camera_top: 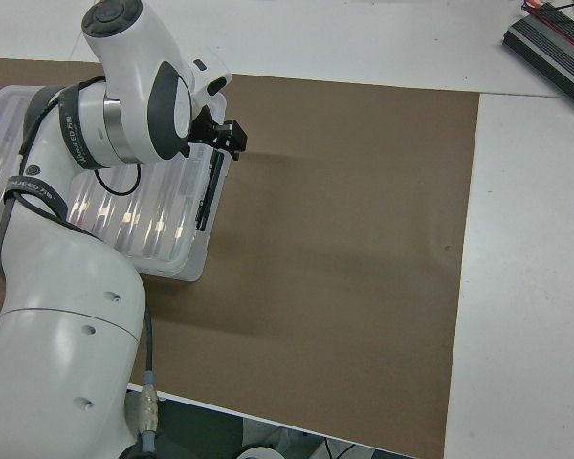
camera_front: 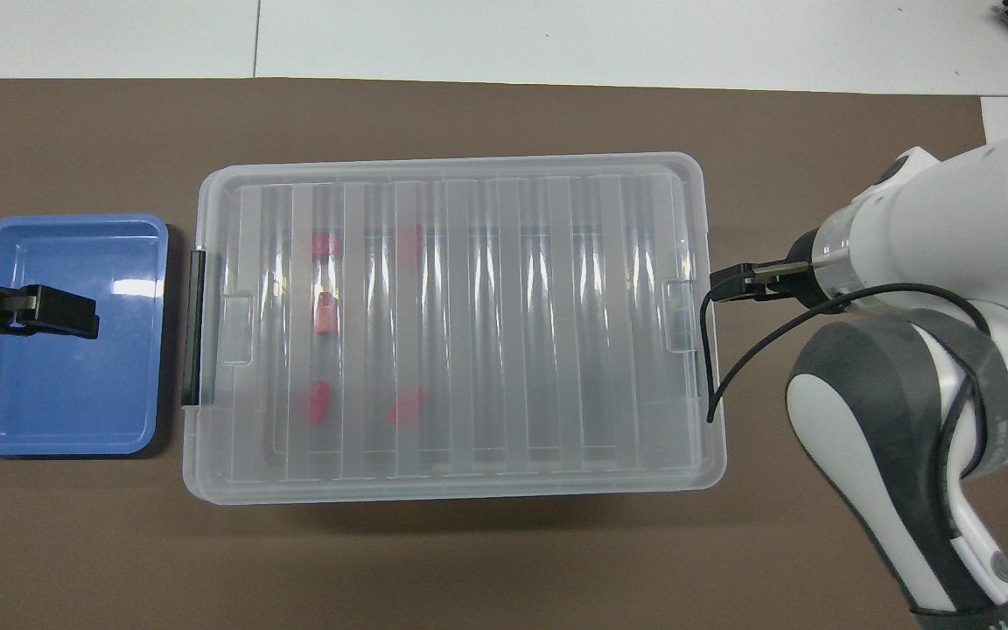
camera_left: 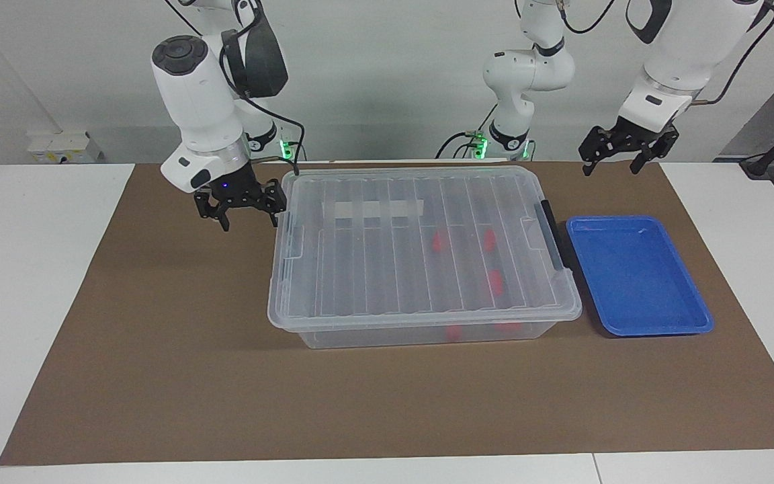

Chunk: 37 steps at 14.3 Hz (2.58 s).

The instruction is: Place red block in blue tray from box

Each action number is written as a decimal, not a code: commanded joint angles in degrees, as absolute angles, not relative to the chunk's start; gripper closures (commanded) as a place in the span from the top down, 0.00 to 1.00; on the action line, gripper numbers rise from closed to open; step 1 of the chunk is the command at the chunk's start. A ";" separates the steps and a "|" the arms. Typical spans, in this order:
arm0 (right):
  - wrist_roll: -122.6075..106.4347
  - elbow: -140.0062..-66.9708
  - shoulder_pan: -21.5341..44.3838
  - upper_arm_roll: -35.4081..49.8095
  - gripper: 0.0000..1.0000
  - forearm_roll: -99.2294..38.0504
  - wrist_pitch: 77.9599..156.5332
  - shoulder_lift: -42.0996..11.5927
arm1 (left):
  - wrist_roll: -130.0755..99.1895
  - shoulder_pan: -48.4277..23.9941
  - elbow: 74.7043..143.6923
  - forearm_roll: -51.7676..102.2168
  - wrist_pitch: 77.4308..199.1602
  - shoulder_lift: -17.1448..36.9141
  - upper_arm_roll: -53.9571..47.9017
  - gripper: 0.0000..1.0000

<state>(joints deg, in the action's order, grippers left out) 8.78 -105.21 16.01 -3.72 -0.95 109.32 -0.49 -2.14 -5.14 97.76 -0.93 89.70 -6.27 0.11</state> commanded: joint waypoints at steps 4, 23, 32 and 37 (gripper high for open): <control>9.58 -114.16 15.91 -2.37 1.00 -1.67 116.88 1.93 | -2.55 -4.83 98.17 -1.23 89.12 -7.03 -0.09 1.00; 3.17 -117.25 14.16 -2.37 1.00 -0.62 118.74 1.06 | -2.55 -4.92 98.17 -1.23 89.12 -7.03 -0.09 1.00; 2.99 -116.98 10.64 -2.46 1.00 4.04 117.51 1.05 | -2.90 -5.01 98.26 -1.23 88.95 -7.03 -0.18 1.00; 1.94 -116.81 7.92 -2.55 1.00 4.39 117.33 1.32 | -2.37 -6.41 98.53 -1.23 89.64 -7.29 -1.84 1.00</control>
<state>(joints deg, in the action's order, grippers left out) 3.57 -115.74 9.90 -2.81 2.68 117.21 0.10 -2.14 -5.36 97.81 -0.92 89.61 -6.27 -0.99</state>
